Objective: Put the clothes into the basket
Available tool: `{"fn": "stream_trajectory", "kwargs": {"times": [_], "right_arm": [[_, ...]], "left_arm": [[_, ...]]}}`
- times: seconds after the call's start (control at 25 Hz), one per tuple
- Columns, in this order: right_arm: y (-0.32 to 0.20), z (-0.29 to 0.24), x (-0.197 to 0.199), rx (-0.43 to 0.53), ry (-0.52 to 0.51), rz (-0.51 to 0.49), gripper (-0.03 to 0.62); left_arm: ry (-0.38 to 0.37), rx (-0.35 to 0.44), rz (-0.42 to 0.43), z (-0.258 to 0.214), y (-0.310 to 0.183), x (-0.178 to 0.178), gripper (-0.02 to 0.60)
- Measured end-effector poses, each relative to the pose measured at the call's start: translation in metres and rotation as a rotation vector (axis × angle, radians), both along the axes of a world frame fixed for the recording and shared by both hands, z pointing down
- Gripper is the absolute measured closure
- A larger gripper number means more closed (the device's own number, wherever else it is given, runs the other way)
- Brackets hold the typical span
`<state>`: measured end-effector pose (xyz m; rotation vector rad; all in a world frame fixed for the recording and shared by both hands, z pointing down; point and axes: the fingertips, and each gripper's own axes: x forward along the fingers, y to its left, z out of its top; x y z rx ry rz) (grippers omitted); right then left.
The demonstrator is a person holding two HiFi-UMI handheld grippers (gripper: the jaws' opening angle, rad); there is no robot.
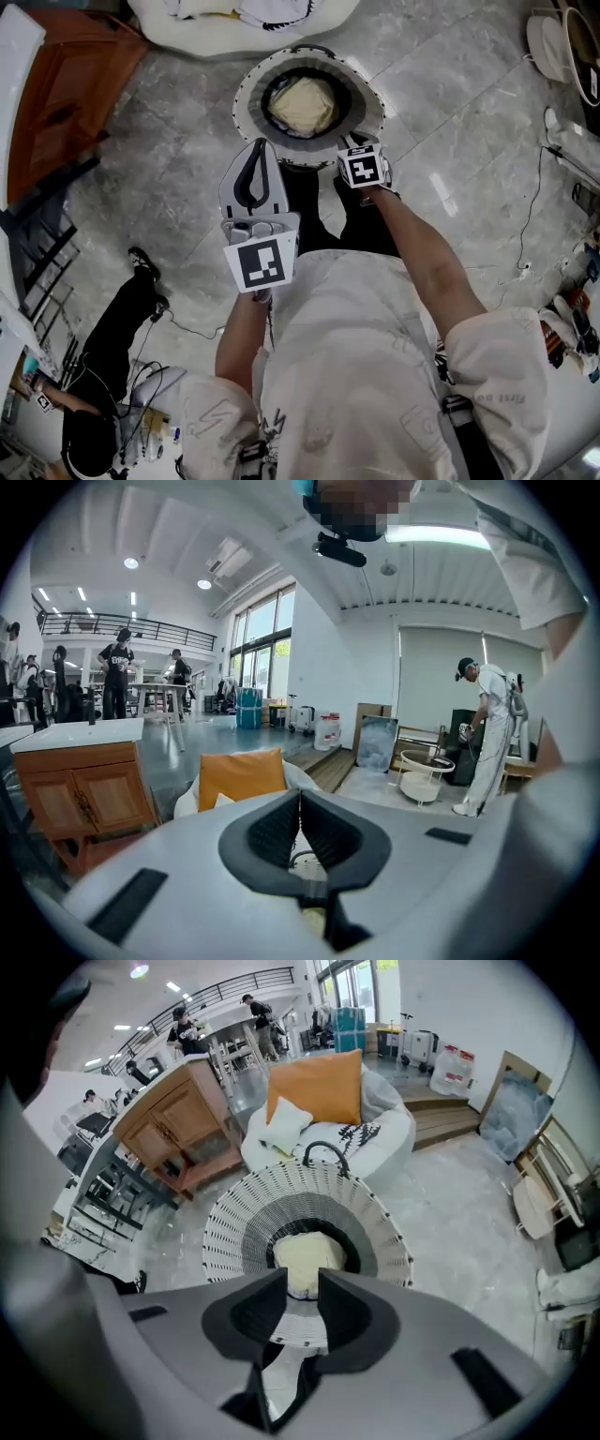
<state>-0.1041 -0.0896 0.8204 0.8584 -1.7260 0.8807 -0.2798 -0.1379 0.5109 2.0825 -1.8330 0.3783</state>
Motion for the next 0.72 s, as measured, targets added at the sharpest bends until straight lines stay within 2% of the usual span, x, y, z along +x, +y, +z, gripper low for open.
{"fn": "stream_trajectory", "kwargs": {"times": [0.24,0.44,0.72], "right_arm": [[-0.008,-0.048,0.044,0.083,-0.084,0.113,0.513],[-0.004,-0.104,0.076,0.169,-0.179,0.119,0.513],[-0.011,-0.186,0.128,0.315,-0.306,0.22,0.513]], "left_arm": [[0.002,0.044,0.028,-0.028,0.005,0.047,0.577],[0.001,0.071,0.054,-0.05,0.016,0.087,0.577],[-0.013,0.133,0.046,-0.082,0.023,0.126,0.577]]}}
